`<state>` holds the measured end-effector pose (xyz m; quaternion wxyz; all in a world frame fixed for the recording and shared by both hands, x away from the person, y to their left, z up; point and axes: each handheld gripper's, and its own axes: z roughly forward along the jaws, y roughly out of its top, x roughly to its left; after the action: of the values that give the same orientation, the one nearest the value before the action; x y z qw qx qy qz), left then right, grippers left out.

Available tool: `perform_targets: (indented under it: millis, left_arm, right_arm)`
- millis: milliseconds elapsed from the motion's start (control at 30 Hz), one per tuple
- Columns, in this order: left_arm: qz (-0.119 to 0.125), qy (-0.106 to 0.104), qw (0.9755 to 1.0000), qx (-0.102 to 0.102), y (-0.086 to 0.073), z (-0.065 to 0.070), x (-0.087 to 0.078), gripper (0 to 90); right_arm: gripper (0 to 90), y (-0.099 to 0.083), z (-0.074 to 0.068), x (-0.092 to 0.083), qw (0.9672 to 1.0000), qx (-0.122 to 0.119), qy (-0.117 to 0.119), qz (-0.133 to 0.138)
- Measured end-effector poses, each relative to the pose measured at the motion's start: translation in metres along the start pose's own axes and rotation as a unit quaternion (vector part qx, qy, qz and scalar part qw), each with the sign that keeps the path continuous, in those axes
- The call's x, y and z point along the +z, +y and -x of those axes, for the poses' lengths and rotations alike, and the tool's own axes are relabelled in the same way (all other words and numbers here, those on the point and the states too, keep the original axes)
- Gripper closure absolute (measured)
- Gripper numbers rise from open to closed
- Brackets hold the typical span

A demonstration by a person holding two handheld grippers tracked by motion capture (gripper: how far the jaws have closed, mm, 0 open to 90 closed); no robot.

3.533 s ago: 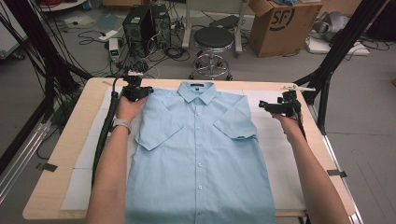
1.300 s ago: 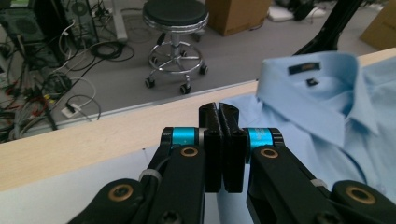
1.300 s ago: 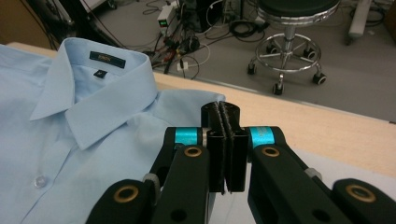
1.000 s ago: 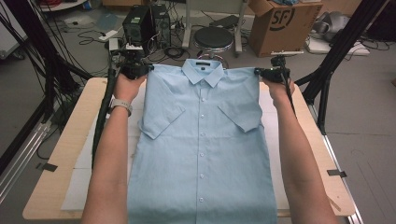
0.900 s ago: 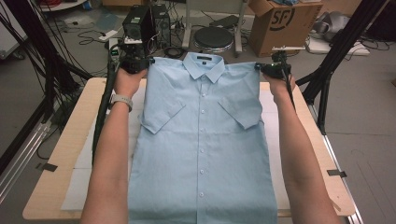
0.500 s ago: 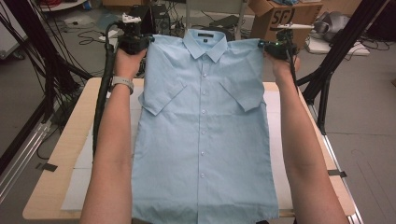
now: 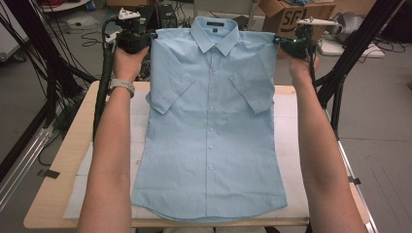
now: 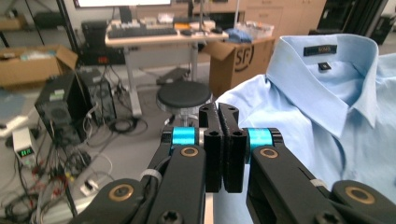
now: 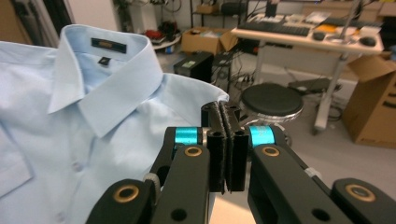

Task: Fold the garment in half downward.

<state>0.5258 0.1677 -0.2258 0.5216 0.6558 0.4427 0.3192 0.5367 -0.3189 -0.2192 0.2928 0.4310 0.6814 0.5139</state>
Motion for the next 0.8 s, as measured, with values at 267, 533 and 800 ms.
perform_targets:
  millis: [267,533,800]
  left_arm:
    - [-0.025,-0.018,0.9994,0.012,-0.019,0.019,-0.014,88.9]
    - [-0.020,-0.036,0.9992,-0.002,-0.046,0.037,-0.032,88.9]
    - [-0.021,-0.053,0.9982,-0.020,-0.080,0.047,-0.048,88.9]
  right_arm:
    - [89.6,-0.020,-0.013,-0.014,0.9993,0.008,0.028,-0.024]
    - [89.5,-0.042,-0.029,-0.026,0.9985,0.004,0.044,-0.031]
    - [89.5,-0.067,-0.043,-0.038,0.9968,0.002,0.069,-0.040]
